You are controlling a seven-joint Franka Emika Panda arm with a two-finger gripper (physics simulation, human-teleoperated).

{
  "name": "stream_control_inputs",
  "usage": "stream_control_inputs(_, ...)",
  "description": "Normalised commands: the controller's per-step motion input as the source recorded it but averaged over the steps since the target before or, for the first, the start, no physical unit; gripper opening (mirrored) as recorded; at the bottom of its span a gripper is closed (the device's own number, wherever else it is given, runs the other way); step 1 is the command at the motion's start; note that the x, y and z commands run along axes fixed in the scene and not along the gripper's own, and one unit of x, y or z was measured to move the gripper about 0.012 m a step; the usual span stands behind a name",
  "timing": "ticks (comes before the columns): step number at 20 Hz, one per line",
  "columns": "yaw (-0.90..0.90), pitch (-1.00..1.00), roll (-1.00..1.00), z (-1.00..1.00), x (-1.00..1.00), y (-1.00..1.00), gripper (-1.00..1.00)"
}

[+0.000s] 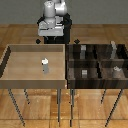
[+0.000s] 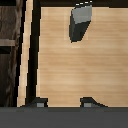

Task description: Place the milk carton into the appropriate compartment.

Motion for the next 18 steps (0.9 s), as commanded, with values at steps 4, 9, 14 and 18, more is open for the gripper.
stream_control_inputs(4,0.00,0.00,0.00,0.00,0.00,0.00,1.00)
stream_control_inputs(9,0.00,0.00,0.00,0.00,0.00,-0.60,1.00)
stream_control_inputs(14,0.00,0.00,0.00,-0.07,0.00,-1.00,1.00)
stream_control_inputs(18,0.00,0.00,0.00,-0.50,0.00,0.00,1.00)
